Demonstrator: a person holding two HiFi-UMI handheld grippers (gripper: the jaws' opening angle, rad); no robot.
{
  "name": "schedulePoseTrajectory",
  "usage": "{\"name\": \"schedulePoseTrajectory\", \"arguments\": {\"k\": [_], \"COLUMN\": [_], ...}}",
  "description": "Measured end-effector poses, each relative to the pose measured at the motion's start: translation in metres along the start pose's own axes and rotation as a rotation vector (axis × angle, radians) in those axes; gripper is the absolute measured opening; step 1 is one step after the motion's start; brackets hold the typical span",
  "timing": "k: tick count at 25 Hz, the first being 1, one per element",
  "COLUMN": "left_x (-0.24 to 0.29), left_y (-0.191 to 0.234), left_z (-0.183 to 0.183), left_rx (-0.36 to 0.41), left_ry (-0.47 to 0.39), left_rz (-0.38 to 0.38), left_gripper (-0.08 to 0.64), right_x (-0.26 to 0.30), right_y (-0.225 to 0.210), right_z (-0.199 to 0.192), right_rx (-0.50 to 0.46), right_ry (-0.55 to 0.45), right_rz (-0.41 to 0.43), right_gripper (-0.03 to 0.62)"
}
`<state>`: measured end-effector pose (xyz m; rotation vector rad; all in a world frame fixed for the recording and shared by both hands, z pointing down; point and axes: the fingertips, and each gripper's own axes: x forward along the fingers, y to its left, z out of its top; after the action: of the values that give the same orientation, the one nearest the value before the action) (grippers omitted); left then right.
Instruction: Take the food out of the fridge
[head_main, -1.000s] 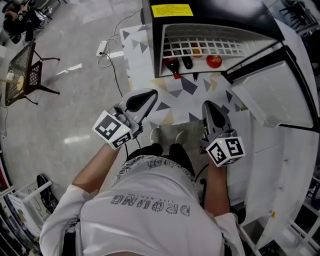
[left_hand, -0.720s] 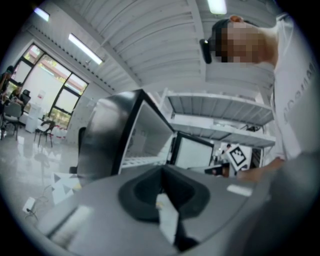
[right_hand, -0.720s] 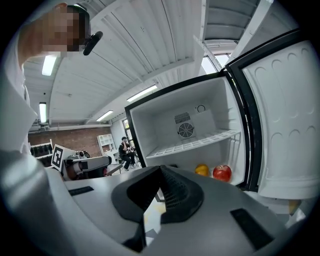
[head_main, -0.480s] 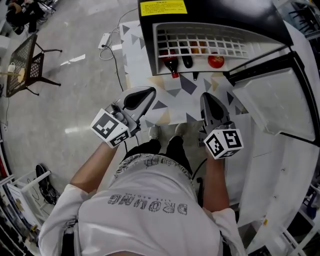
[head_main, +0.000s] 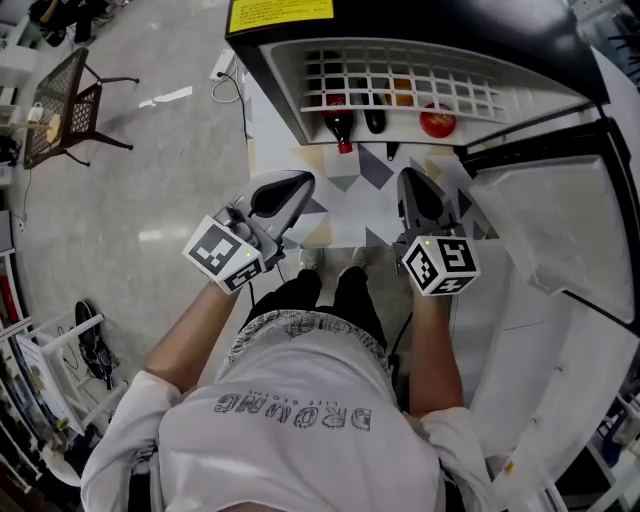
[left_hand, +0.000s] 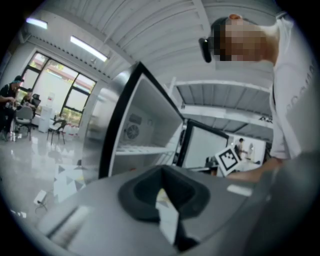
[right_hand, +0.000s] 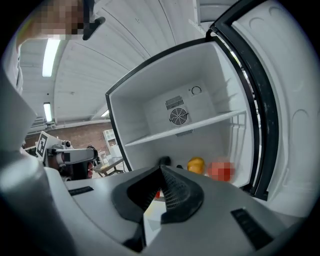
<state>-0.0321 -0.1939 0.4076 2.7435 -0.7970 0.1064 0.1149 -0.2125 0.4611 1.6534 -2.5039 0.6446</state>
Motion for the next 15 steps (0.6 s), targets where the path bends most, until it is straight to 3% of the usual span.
{"name": "schedulePoseTrajectory", "arguments": {"k": [15], "left_x": [0.030], "left_y": [0.006], "left_z": [-0.023], "left_rx": [-0.017], "left_ry": [0.046], "left_rz": [0.086], "left_gripper": [0.008], "right_x": [0.063], "right_y": [-0.035], "right_z": [-0.031], "right_rx": [-0.038], "right_ry": [0.029], "right_rz": [0.045], "right_gripper": [0.003]}}
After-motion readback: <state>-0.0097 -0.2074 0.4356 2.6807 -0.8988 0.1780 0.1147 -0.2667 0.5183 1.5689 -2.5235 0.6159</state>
